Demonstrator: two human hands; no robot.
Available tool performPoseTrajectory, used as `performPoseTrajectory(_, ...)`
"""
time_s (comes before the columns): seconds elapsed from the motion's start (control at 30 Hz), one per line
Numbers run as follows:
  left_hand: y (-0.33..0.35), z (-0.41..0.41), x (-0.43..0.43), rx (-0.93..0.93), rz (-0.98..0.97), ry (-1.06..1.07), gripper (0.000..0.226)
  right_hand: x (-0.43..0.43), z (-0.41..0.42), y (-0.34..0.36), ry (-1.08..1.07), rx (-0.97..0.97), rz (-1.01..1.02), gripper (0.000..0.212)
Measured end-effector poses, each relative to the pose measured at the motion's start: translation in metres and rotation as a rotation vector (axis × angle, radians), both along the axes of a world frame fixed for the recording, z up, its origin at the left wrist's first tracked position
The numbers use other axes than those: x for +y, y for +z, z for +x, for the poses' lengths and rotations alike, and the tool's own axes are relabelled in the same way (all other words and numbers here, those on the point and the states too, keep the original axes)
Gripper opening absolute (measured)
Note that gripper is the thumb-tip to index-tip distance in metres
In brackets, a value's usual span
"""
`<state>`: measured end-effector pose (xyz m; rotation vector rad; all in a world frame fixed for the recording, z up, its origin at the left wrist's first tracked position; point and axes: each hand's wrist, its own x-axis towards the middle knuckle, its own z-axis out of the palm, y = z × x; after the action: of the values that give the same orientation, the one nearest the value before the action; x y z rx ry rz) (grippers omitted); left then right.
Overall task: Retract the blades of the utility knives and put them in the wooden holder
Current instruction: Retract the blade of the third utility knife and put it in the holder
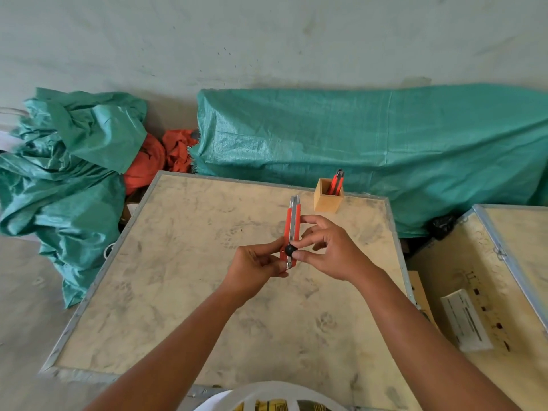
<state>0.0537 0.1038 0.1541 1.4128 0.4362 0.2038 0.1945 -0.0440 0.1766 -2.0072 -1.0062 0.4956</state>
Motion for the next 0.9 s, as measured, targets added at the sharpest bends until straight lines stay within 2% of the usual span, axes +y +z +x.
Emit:
performPoseTrajectory(0.27, 0.005, 0.004, -0.002, -0.041, -0.019, -0.038, 0.047, -0.008, -0.001, 0.009, 0.003, -0.01, -0.012, 0.032)
performPoseTrajectory(0.43, 0.007, 0.005, -0.005, -0.039, -0.028, -0.064, 0.048, -0.011, -0.004, 0.008, -0.085, -0.024, 0.023, 0.019)
performPoseTrajectory(0.6, 0.007, 0.006, -0.007, -0.045, -0.027, -0.068, 0.049, -0.014, -0.004, 0.01, -0.061, 0.003, 0.041, 0.031)
performPoseTrajectory(0.77, 0.008, 0.009, -0.006, -0.039, 0.001, -0.066, 0.048, -0.013, -0.002, 0.008, -0.085, 0.008, 0.064, 0.017)
performPoseTrajectory(0.9, 0.009, 0.013, -0.005, -0.038, 0.024, -0.07, 0.048, -0.011, -0.002, 0.005, -0.123, -0.042, 0.083, 0.023)
